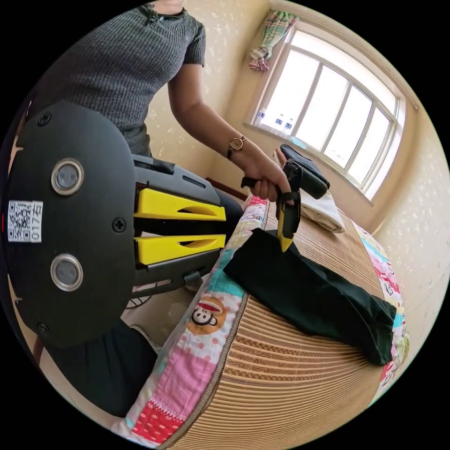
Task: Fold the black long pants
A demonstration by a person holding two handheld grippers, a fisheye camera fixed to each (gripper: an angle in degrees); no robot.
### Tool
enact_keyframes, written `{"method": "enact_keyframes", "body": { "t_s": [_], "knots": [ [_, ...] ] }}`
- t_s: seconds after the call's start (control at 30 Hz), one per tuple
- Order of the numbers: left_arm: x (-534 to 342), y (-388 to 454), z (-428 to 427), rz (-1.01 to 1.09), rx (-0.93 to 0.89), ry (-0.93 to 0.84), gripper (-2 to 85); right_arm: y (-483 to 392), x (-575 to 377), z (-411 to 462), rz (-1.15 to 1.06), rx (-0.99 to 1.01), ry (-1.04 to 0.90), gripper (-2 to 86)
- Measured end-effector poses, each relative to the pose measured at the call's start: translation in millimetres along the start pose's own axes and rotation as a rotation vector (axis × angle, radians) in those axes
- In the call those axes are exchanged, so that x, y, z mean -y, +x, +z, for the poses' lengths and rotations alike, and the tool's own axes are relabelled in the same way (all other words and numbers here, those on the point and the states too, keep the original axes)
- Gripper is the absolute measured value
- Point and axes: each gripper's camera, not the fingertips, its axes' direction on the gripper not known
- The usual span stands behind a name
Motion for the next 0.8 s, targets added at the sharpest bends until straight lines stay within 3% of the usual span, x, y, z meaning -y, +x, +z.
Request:
{"method": "enact_keyframes", "body": {
  "t_s": [0.1, 0.17, 0.27, 0.33, 0.43, 0.63, 0.8],
  "knots": [
    [-17.1, 6.7, -40.6, 0.047, -0.389, 0.148, 2.0, 3.3, -22.4, -27.3, 0.026, -0.070, 0.061, 4.7],
    [-37.1, -12.7, -61.4, 0.025, -0.502, 0.242, 1.2, 6.0, -38.9, -44.4, 0.046, -0.112, 0.086, 4.5],
    [-84.1, -51.1, -83.9, -0.126, -0.217, 0.315, 0.0, 15.8, -54.2, -52.6, 0.095, -0.128, 0.087, 4.8],
    [-112.3, -67.7, -74.1, -0.216, 0.028, 0.178, -0.3, 22.8, -59.8, -51.3, 0.132, -0.121, 0.076, 5.2],
    [-141.1, -71.5, -61.3, -0.216, 0.099, 0.095, -0.3, 22.6, -61.1, -44.1, 0.144, -0.100, 0.053, 5.9],
    [-148.5, -31.8, -102.2, -0.088, 0.250, 0.318, 8.2, -8.2, -40.7, -26.8, 0.078, -0.086, 0.008, 6.1],
    [-105.4, -28.3, -106.2, -0.032, 0.447, 0.274, 11.9, -34.7, -37.0, -36.9, 0.022, -0.055, 0.029, 6.1]
  ]
}}
